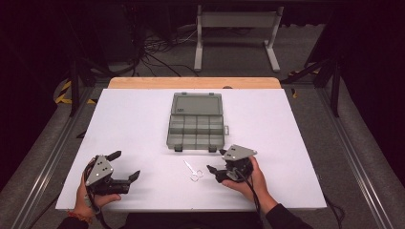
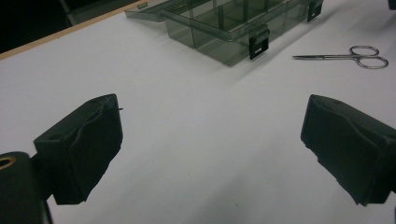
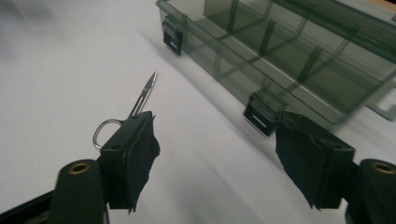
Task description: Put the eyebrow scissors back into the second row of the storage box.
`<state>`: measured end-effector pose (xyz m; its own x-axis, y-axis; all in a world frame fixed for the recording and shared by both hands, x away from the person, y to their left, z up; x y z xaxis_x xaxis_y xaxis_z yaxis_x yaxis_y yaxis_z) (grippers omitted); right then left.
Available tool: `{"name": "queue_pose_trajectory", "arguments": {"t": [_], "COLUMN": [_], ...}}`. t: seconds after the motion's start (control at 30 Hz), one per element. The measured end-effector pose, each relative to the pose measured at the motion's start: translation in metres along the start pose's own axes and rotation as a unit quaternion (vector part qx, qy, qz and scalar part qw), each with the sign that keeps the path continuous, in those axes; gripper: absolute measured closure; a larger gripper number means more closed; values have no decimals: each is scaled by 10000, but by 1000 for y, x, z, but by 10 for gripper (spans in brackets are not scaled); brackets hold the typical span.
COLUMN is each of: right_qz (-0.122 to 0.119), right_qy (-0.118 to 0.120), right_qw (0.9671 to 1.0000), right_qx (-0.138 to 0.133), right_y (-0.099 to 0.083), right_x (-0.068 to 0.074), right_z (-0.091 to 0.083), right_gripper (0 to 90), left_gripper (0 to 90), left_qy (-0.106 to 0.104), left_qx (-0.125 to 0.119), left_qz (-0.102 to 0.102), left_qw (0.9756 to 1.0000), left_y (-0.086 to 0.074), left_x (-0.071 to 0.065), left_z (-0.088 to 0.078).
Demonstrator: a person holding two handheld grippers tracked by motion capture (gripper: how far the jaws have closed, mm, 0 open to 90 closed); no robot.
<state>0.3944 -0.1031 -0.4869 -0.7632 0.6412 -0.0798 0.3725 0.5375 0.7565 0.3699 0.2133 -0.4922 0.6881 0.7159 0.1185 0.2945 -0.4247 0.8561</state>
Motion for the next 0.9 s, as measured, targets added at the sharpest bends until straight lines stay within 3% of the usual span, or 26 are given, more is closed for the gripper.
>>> {"name": "queue_pose_trajectory", "arguments": {"t": [0.13, 0.17, 0.23, 0.33, 0.47, 0.7, 0.8, 0.9], "right_qz": [-44, -52, -47, -110, -19, -186, -262, -47], "right_qy": [201, 321, 345, 497, 613, 473, 494, 715], "right_qw": [9996, 9991, 9990, 9972, 9952, 9950, 9945, 9937], "right_qx": [171, 278, 294, 556, 765, 860, 882, 862], "right_y": [13, 19, 20, 25, 27, 28, 28, 27], "right_x": [12, 18, 20, 27, 30, 42, 43, 42], "right_z": [20, 33, 36, 56, 71, 71, 70, 69], "right_gripper": [323, 342, 346, 433, 558, 833, 854, 860], "left_gripper": [60, 61, 61, 64, 68, 73, 73, 75], "left_qy": [45, 74, 86, 76, 90, 119, 118, 133], "left_qx": [-16, -19, -12, -12, -39, -3, 16, 14], "left_qz": [-40, -37, -54, -98, -137, -135, -129, -115], "left_qw": [10000, 10000, 9999, 9999, 9999, 9998, 9998, 9998], "left_y": [-2, -3, -4, -6, -7, -8, -8, -8], "left_x": [0, 1, 1, 0, 1, 1, 1, 1], "left_z": [-5, -6, -8, -10, -13, -12, -12, -12]}}
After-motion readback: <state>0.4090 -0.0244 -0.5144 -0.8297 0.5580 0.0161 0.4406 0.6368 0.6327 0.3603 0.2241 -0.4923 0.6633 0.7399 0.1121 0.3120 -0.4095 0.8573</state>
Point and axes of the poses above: each handheld gripper's, and its own axes: z roughly forward along the jaws, y roughly out of its top, x roughly to its left, the point moved 8 cm from there along z, roughly forward along the jaws, and after that the axes turned 5 degrees about x, right-handed, at the moved point
